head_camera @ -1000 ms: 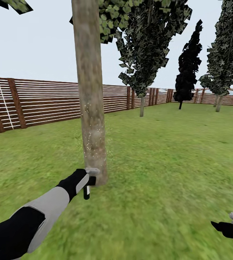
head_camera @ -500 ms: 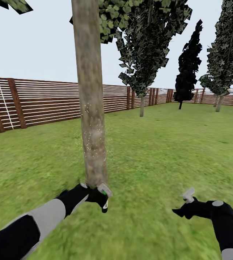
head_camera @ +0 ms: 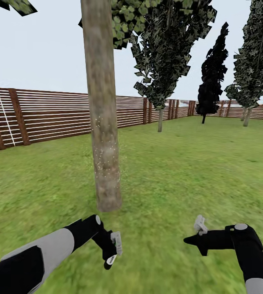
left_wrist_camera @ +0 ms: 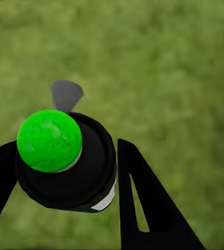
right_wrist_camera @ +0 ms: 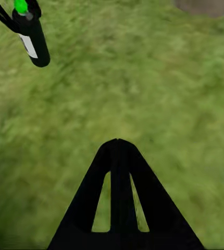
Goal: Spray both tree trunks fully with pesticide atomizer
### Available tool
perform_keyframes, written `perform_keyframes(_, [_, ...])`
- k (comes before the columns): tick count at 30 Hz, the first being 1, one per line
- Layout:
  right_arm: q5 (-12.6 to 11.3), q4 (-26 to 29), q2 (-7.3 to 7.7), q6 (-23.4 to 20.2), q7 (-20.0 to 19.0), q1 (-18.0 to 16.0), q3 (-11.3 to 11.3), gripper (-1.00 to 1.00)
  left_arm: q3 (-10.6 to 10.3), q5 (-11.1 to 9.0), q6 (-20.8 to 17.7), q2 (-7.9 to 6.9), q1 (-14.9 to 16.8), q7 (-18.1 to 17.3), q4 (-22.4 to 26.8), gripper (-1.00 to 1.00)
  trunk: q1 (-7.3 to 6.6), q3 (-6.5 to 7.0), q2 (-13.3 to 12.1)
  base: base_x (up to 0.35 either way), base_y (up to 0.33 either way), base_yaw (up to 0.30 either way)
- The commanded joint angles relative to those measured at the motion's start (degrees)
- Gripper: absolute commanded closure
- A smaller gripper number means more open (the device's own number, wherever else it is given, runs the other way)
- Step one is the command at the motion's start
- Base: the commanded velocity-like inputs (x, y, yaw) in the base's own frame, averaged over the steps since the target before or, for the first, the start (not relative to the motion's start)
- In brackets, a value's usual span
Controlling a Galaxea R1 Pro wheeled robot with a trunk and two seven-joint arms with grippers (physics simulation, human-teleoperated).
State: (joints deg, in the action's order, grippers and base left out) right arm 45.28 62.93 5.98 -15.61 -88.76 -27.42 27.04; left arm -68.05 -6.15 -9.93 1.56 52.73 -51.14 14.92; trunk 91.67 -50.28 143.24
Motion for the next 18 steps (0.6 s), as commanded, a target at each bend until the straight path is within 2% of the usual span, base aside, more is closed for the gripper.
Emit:
perform_keyframes(1, [-0.21,0.00,-0.15,-0.02,0.00,0.00,-2.33,1.00,-0.01,0.10,0.03,0.12,0.00,-0.08,0.01,1.00,0.00,0.00,0.00,0.000,0.000,0.000])
perform_keyframes(2, [-1.30,0.01,-0.25,-0.03,0.00,0.00,-5.20,1.00,-0.04,0.18,0.02,0.34,0.00,-0.85,0.06,1.00,0.00,0.00,0.00,0.000,0.000,0.000])
perform_keyframes(3, [-3.00,0.05,-0.30,-0.03,0.01,0.00,-7.04,1.00,-0.05,0.22,-0.01,0.77,0.00,-2.11,0.08,1.00,0.00,0.00,0.00,0.000,0.000,0.000])
perform_keyframes(5, [-5.08,0.10,-0.41,-0.11,0.05,0.00,-8.67,1.00,-0.06,0.28,-0.17,2.30,0.00,-3.43,0.10,1.00,0.00,0.00,0.00,0.000,0.000,0.000])
perform_keyframes(7, [-5.62,0.27,-2.18,-0.19,0.06,0.00,-10.28,1.00,-0.07,0.31,-0.30,3.43,0.00,-3.83,0.16,1.00,0.00,0.00,0.00,0.000,0.000,0.000])
perform_keyframes(9, [-5.78,0.40,-3.49,-0.26,0.06,0.00,-11.07,1.00,-0.03,0.34,-0.39,4.42,0.00,-4.09,0.26,1.00,0.00,0.00,0.00,0.000,0.000,0.000])
perform_keyframes(12, [-5.81,0.43,-3.81,-0.30,0.08,0.00,-11.30,1.00,-0.03,0.34,-0.36,4.86,0.00,-4.34,0.57,1.00,0.00,0.00,0.00,0.000,0.000,0.000])
perform_keyframes(15, [-5.82,0.44,-3.87,-0.30,0.08,0.00,-11.39,1.00,-0.06,0.38,-0.35,6.48,0.00,-4.40,1.85,1.00,0.00,0.00,0.00,0.000,0.000,0.000])
perform_keyframes(18, [-5.82,0.44,-3.87,-0.30,0.08,0.00,-11.39,1.00,0.00,0.36,-0.42,7.01,0.00,-4.41,2.18,1.00,0.00,0.00,0.00,0.000,0.000,0.000])
